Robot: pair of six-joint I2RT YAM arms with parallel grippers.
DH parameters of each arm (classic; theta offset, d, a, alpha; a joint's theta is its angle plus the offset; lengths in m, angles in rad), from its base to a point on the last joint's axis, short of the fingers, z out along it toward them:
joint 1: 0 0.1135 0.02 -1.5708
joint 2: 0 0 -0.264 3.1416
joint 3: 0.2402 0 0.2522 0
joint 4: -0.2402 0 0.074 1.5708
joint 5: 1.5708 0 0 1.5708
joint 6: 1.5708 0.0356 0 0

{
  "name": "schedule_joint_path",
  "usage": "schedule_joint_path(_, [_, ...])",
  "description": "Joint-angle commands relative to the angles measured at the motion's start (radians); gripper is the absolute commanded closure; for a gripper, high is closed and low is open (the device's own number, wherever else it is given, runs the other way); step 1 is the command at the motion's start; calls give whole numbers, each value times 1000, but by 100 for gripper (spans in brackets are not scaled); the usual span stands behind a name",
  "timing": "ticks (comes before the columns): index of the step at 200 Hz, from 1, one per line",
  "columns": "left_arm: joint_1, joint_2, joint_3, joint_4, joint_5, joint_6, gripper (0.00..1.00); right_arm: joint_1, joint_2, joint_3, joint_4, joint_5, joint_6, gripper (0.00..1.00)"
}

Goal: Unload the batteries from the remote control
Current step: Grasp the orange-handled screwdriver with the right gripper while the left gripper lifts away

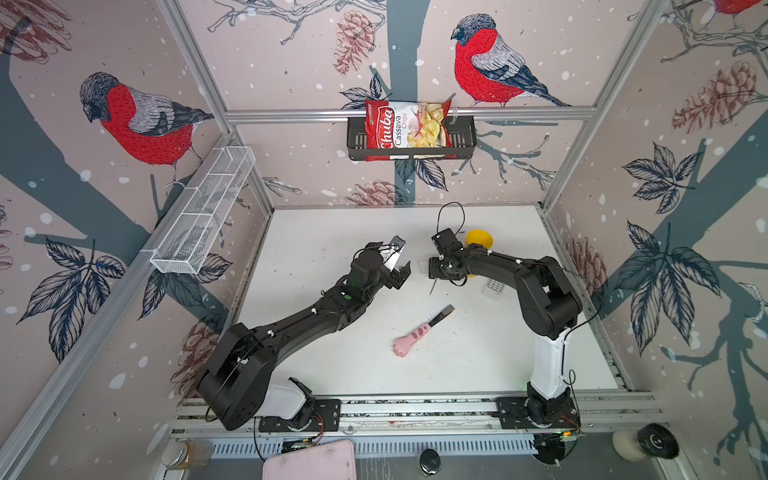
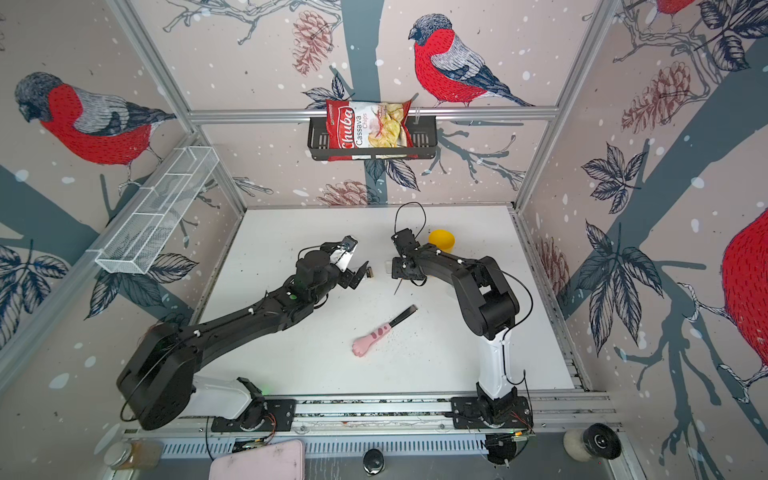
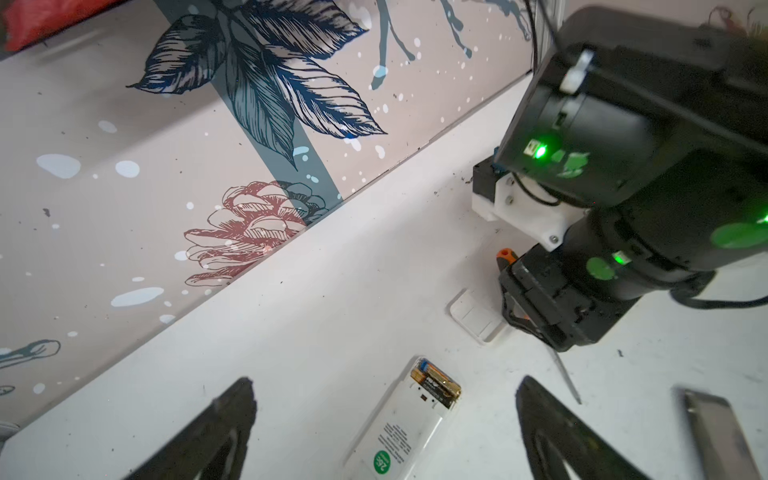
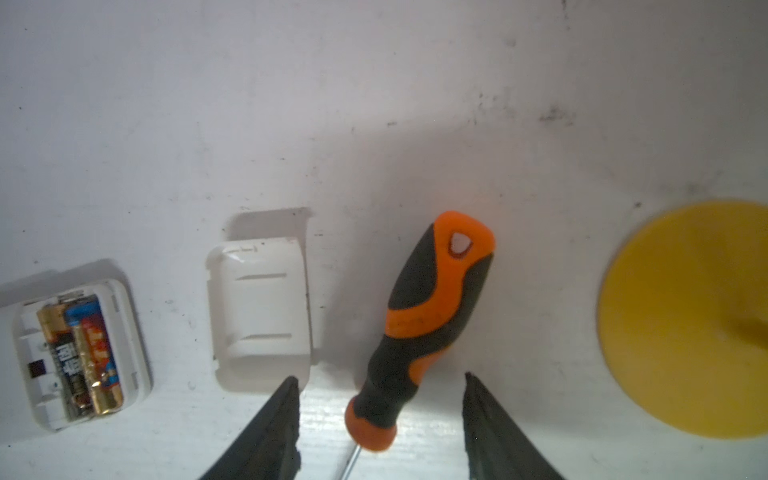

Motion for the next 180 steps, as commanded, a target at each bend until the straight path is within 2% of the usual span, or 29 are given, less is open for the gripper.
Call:
schedule_joint_path(1, [-9, -43, -25, 70, -15, -103, 4, -1, 21, 22, -2, 7, 17, 41])
schedule_joint_path(28, [-31, -70, -33, 30, -2, -155, 5, -16, 46, 41, 1, -14, 15, 46])
schedule_joint_path(72, [-49, -139, -89, 64, 63, -271, 12, -32, 43, 23, 28, -40, 12, 63])
schedule_joint_path(138, [-52, -176, -125, 53, 117, -328, 18, -35, 37, -15, 89, -90, 15, 92])
schedule_joint_path(180, [-52, -184, -161, 153, 144, -358, 27, -33, -43, -74, 205, -124, 2, 99])
